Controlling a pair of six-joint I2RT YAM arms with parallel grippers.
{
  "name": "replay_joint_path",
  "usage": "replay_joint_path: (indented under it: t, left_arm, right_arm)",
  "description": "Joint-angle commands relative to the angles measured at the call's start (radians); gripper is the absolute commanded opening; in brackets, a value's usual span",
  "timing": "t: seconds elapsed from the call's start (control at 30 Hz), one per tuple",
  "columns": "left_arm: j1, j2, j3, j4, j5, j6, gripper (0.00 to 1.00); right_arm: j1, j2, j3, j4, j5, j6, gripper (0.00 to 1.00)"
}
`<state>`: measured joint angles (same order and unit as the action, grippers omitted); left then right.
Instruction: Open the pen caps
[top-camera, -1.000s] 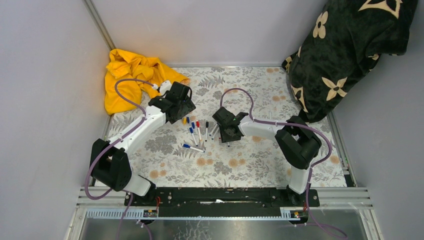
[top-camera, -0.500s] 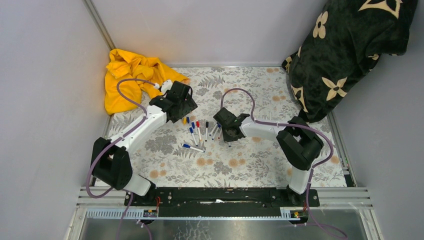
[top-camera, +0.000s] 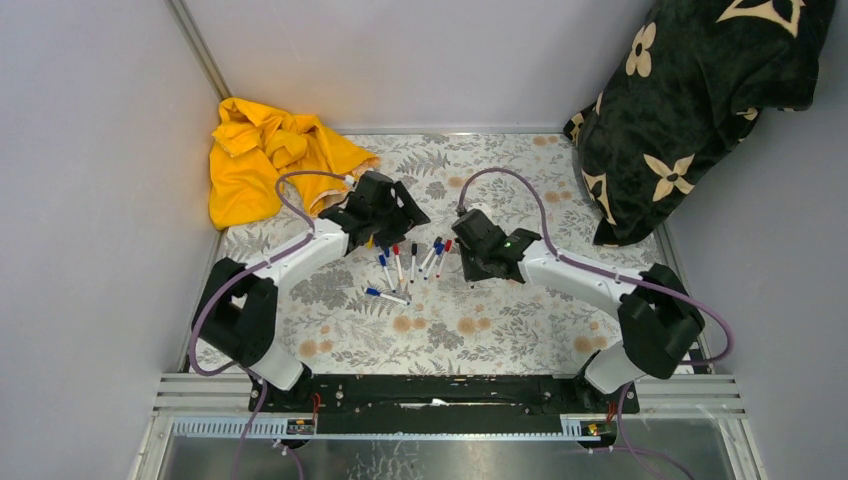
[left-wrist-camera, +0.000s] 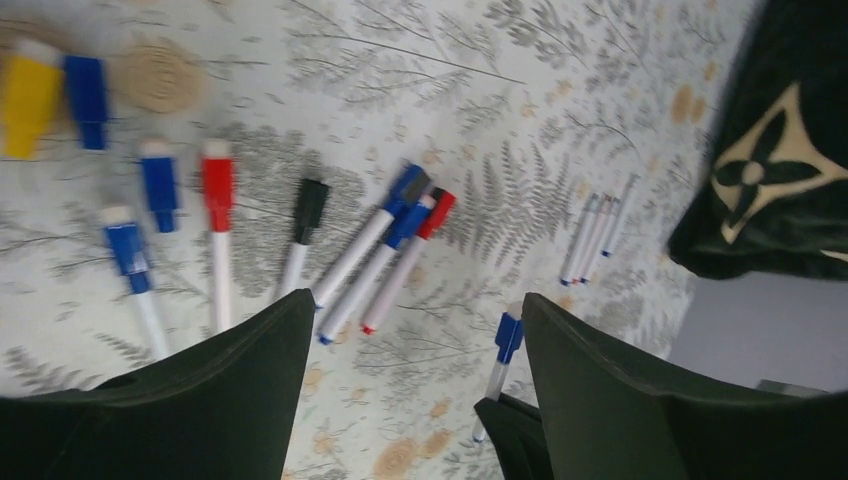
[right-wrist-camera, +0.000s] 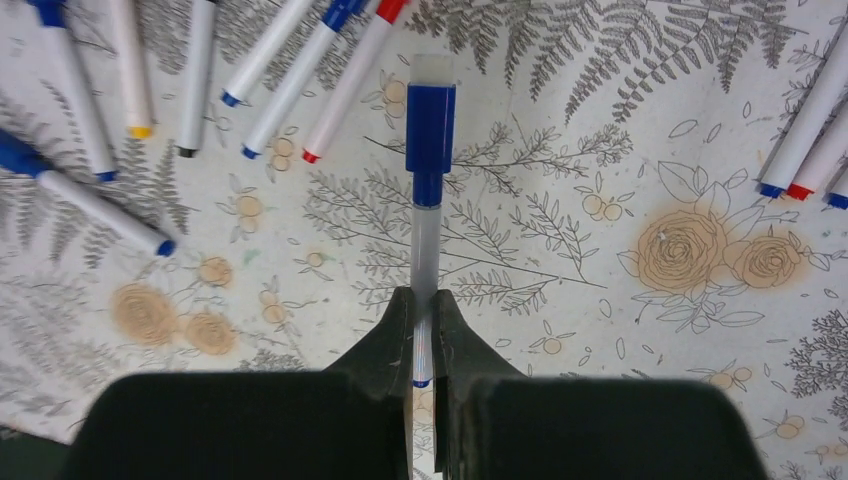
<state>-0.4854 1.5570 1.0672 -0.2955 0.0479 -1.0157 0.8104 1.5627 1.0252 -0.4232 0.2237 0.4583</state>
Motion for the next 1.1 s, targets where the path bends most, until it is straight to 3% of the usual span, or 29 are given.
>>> replay_joint_path:
  t: [0.0,0.5,1.07]
  left_arm:
    - [-0.025,0.035,-0.023,0.206,0.136,-0.051,0.81]
    - [-0.15,0.16,0.018,0.352,0.202,-0.109,0.73]
    - [-0.171,0.202,0.023,0.419,0.19,-0.163,0.54]
  right_arm:
    - [-0.043,-0.078,-0.019,0.039,-0.114,-0.028,0.0]
    - [-0.146,-0.138,-0.025,0.096,-0.335,-0.035,0.0]
    - [-0.193,-0.144,-0.018,0.109,-0.439,-0.041,0.0]
